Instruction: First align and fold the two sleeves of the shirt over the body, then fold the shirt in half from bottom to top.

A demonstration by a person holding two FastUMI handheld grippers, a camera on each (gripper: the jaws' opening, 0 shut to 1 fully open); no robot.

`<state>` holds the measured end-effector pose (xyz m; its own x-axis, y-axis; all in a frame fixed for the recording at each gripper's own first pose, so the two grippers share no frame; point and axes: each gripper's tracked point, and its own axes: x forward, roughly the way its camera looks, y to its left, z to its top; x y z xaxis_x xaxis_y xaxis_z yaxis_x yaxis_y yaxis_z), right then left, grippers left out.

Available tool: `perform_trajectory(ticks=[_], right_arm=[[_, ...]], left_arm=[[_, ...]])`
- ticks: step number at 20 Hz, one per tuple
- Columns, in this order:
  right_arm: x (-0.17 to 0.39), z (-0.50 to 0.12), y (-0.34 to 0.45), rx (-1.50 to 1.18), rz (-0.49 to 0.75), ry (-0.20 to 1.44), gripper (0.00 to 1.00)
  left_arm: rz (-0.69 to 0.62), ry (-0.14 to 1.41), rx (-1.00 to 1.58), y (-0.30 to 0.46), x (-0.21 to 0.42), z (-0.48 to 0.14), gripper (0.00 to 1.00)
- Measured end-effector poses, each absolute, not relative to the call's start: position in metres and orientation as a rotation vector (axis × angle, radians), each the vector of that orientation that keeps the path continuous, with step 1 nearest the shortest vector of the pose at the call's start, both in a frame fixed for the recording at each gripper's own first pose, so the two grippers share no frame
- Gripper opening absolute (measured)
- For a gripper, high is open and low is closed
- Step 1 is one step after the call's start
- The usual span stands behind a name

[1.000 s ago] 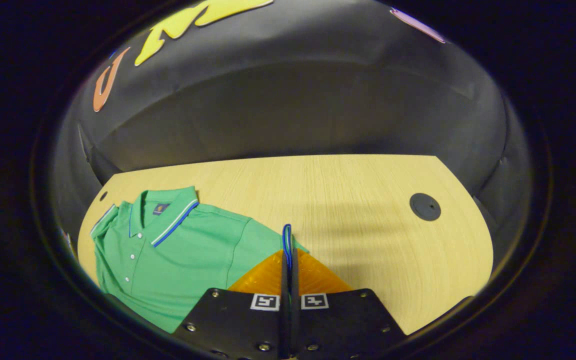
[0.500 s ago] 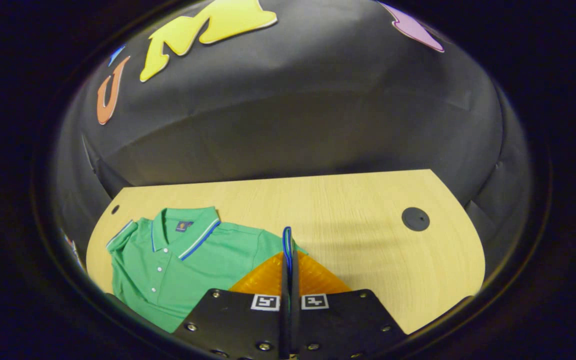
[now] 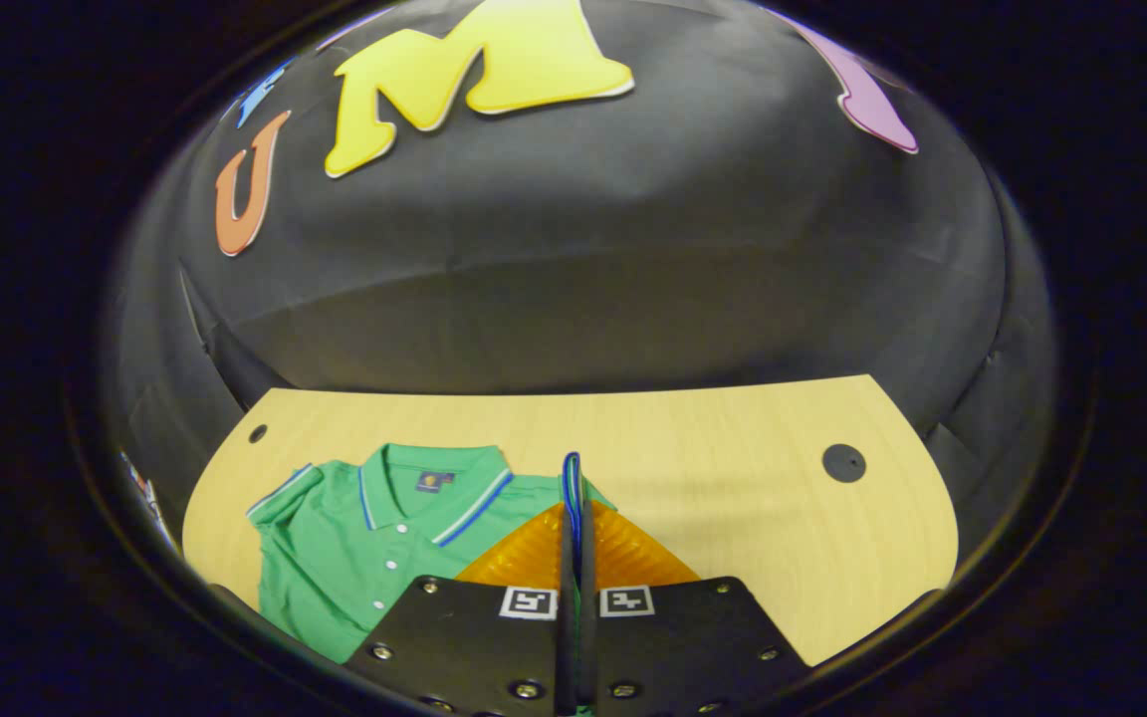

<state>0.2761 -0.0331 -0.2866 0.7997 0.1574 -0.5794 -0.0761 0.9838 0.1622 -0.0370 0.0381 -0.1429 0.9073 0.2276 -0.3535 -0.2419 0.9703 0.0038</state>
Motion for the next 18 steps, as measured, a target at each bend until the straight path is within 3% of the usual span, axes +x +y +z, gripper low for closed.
perform_trajectory(ticks=[11, 13, 15, 18], right_arm=[[0.257, -0.300, 0.072, 0.142, 0.176, 0.694, 0.02], [0.252, -0.300, 0.084, 0.164, 0.195, 0.704, 0.06], [0.248, -0.292, 0.092, 0.178, 0.205, 0.690, 0.17], [0.242, -0.274, 0.089, 0.172, 0.198, 0.659, 0.59]], left_arm=[[0.309, 0.353, -0.045, 0.085, -0.068, -0.136, 0.99], [0.318, 0.353, -0.043, 0.094, -0.073, -0.134, 0.99], [0.325, 0.349, -0.047, 0.101, -0.075, -0.131, 0.99], [0.316, 0.342, -0.065, 0.105, -0.074, -0.129, 0.99]])
